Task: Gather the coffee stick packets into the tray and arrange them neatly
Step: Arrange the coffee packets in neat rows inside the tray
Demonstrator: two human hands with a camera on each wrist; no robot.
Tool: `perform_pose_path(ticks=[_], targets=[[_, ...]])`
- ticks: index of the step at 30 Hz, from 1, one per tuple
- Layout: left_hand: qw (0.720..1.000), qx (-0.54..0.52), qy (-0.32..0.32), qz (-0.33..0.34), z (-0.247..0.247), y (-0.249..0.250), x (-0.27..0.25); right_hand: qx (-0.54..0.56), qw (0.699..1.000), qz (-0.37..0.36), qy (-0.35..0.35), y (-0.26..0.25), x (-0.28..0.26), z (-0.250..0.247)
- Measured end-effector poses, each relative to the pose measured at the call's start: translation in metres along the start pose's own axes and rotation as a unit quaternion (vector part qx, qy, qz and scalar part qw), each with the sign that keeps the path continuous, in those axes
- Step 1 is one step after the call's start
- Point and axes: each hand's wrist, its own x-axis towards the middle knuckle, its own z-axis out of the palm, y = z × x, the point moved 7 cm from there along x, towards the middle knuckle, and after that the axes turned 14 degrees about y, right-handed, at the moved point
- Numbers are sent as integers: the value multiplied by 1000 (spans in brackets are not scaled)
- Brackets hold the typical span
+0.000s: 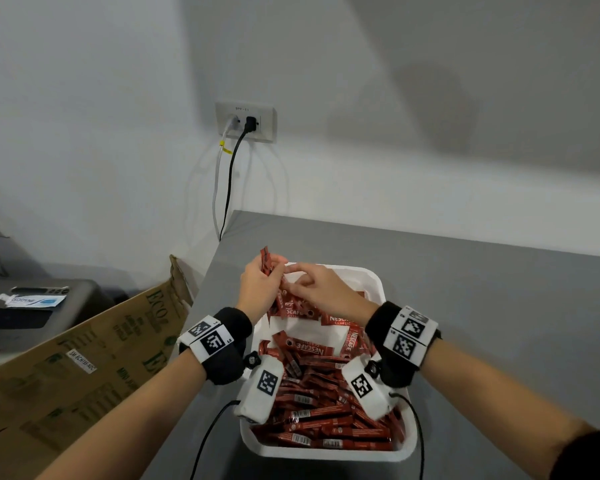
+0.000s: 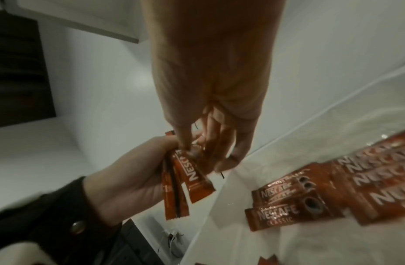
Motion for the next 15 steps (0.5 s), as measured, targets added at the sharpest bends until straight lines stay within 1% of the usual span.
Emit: perform_pose_path(ticks=[1,3,4,5,8,10,13,15], targets=[[1000,-3,-11,7,4,2,-3,12,1000,10,21,5,-2,-5],[999,11,-25,31,11,5,-8,25,995,25,88,16,-1,-23],[999,20,-31,36,13,6,-9,13,993,27,116,21,-2,-33],[998,24,-42,32,15,6,-11,-9,991,24,130,24,-3,-40],[996,14,-90,-1,20,8,-17,-40,993,8,108,29,-11,-47],[994,37,-106,4,20,10,-17,-29,995,5,93,33,-14,-50],[993,65,-101,3,16,8,-16,-47,998,11,43,50,-16,-55],[993,82,-90,-5,12,3,-15,-110,994,20,4,67,-17,-55]])
